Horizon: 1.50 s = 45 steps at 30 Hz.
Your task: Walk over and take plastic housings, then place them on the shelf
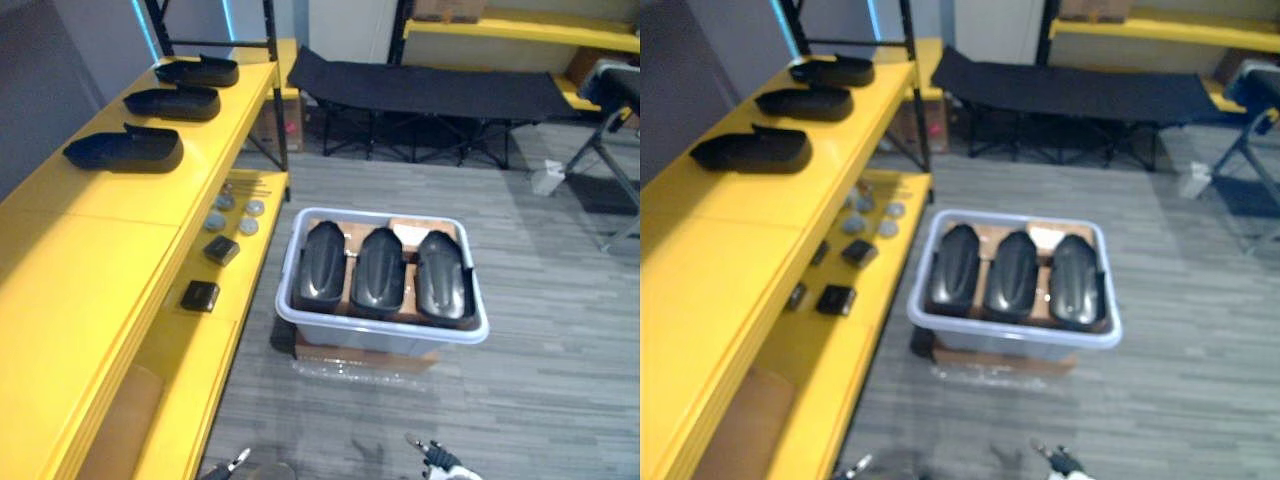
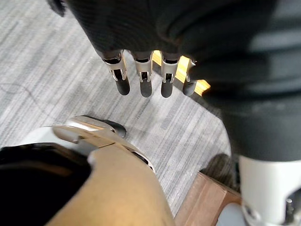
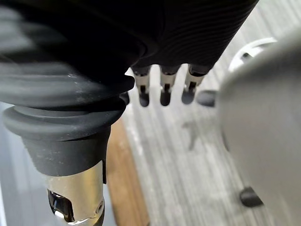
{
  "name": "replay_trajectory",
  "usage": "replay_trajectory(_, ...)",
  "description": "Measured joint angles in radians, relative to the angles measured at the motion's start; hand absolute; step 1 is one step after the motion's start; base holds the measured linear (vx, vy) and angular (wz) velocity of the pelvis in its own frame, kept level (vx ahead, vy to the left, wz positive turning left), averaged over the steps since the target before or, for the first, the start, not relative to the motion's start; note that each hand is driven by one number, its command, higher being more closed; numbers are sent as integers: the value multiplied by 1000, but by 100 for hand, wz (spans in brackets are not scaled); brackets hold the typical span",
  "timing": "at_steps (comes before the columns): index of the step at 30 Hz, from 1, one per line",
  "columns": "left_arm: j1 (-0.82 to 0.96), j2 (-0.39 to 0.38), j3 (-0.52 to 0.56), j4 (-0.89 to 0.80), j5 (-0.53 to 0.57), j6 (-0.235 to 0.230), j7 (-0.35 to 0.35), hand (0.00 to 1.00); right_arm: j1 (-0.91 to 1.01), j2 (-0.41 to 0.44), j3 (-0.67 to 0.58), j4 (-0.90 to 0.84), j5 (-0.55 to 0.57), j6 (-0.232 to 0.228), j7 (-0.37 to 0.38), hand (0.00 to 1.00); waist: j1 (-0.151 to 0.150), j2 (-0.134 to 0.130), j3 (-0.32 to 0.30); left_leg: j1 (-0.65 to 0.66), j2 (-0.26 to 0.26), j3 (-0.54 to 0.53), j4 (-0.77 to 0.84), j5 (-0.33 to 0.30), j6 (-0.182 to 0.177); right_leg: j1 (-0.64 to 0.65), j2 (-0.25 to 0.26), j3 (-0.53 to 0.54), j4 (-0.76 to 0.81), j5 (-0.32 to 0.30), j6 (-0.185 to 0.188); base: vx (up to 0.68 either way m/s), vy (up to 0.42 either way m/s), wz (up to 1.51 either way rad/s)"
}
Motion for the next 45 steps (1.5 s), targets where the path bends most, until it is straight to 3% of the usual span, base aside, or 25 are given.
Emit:
replay_trajectory(6,-44,13,-35,5,-1,0,18,0,-19,-1,37,11,-3,-69,11,0,-34,-8,-10,-19,-8,-52,-14,14,22,-1,0,3,-7,46,4,-8,26,20)
replay_trajectory(8,-52,12,-36,13,0,1,17,0,-21,-1,43,11,-24,-94,47,0,-38,-10,-12,-18,-9,-71,-28,27,31,2,4,1,-8,48,2,-37,-7,15)
replay_trajectory(15,-53,25,-47,37,0,12,21,0,-20,-6,159,12,-100,-173,92,0,-46,-24,-26,-15,16,-101,-127,117,-6,-3,49,4,-42,44,-15,-71,-96,14)
replay_trajectory(17,-53,28,-66,38,-2,12,28,0,-23,-19,199,5,-128,-215,93,0,-46,-20,-23,-14,27,-98,-149,142,-21,-5,65,8,-62,18,-36,-118,-161,-7)
replay_trajectory(19,-53,29,-66,37,-4,8,29,0,-22,-28,235,2,-152,-238,96,0,-47,-21,-22,-19,31,-99,-148,151,-33,-4,68,11,-63,-25,-23,-125,-170,-2)
replay_trajectory(21,-55,19,-69,37,-9,0,40,0,-12,-41,240,0,-187,-243,111,0,-49,-7,-15,-38,50,-103,-117,151,-35,-6,80,7,-48,-44,-1,-179,-169,8)
replay_trajectory(22,-56,-3,-74,34,-9,-24,52,0,0,-74,272,-9,-195,-244,112,0,-48,24,-8,-85,81,-113,-57,134,-50,-21,100,6,-39,-60,5,-212,-142,20)
replay_trajectory(23,-56,-9,-76,31,-9,-38,59,0,5,-83,276,-17,-194,-244,112,0,-48,38,0,-106,92,-131,-26,124,-53,-20,115,7,-41,-61,3,-206,-126,20)
replay_trajectory(27,-45,-7,-102,12,1,-65,66,0,11,-85,285,-23,-191,-244,112,0,-40,41,1,-101,96,-132,-58,134,-61,-20,127,14,-50,-61,3,-48,-35,9)
replay_trajectory(29,-44,-6,-114,3,7,-64,66,0,12,-85,301,-24,-176,-243,109,0,-40,47,-1,-76,80,-135,-130,173,-61,-20,122,21,-57,-61,3,38,8,16)
replay_trajectory(32,-45,-8,-113,-1,7,-60,66,0,13,-84,303,-24,-166,-243,106,0,-35,47,1,-49,61,-142,-191,209,-56,-16,117,40,-66,-39,0,92,17,11)
replay_trajectory(36,-51,-5,-110,-2,17,-54,58,0,-7,-85,302,-24,-166,-243,83,0,-27,41,14,-13,49,-133,-181,184,-44,11,106,50,-65,-43,2,114,22,-7)
replay_trajectory(40,-58,10,-104,-2,81,-29,59,0,-25,-86,302,-26,-119,-245,64,0,-30,22,32,5,35,-122,-127,105,-29,-66,50,94,176,-139,17,86,69,-16)
replay_trajectory(43,-52,25,-101,-1,80,-27,68,0,-30,-74,303,-26,-122,-266,64,0,-48,23,62,78,41,-129,-131,97,-19,-113,7,95,391,-136,16,60,108,3)
replay_trajectory(45,-49,33,-100,-1,73,-30,69,0,-22,-62,305,-27,-140,-275,64,0,-50,15,63,85,43,-132,-131,92,-16,-114,1,90,391,-122,-1,68,97,7)
